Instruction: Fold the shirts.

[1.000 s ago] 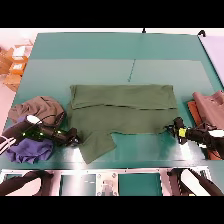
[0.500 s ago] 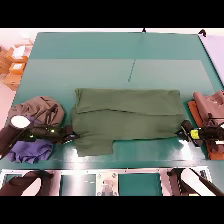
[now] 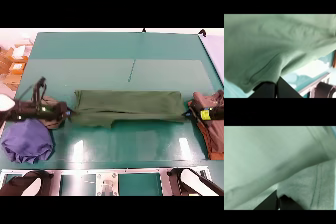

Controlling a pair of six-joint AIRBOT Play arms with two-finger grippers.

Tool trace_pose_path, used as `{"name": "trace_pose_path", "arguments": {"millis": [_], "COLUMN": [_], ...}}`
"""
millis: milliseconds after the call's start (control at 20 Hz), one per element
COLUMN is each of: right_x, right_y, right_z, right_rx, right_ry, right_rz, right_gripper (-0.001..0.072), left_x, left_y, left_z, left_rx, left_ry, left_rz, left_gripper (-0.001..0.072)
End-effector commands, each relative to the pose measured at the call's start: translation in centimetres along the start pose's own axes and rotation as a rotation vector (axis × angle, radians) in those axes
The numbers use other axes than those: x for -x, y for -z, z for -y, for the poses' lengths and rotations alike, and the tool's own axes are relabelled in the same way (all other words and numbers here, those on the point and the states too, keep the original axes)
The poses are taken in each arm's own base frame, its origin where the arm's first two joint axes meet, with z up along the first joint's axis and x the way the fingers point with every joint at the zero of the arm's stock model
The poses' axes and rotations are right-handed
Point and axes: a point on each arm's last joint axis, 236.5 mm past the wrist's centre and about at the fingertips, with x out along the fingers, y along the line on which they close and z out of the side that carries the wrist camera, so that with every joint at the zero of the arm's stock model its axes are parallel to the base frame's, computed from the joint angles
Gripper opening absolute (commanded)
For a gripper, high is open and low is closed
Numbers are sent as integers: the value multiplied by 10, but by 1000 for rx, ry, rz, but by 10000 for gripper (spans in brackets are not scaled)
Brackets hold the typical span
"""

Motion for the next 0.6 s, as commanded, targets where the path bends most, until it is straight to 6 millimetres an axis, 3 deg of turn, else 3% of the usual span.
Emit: {"name": "trace_pose_path", "arguments": {"millis": [0, 200, 350, 400, 450, 500, 550], "right_x": [-2, -43, -77, -86, -93, -94, -86], "right_y": [-39, -83, -119, -128, -139, -149, -159], "right_z": [-39, -55, -66, -68, -71, -74, -78], "right_rx": [43, 24, -34, -48, -54, -43, 1], "right_ry": [-47, -72, -125, -139, -149, -153, -162], "right_rz": [44, 44, 47, 44, 48, 57, 71], "right_gripper": [17, 17, 22, 119, 308, 479, 525], "left_x": [-5, -49, -89, -99, -108, -112, -110], "left_y": [-58, -116, -152, -162, -174, -185, -195], "left_z": [9, -10, -39, -46, -53, -57, -58], "left_rx": [-58, -26, 14, 16, 42, 58, 65], "left_ry": [4, 31, 36, 40, 44, 44, 44], "left_rz": [34, 19, 32, 44, 70, 104, 141], "left_gripper": [32, 32, 34, 36, 241, 526, 611]}}
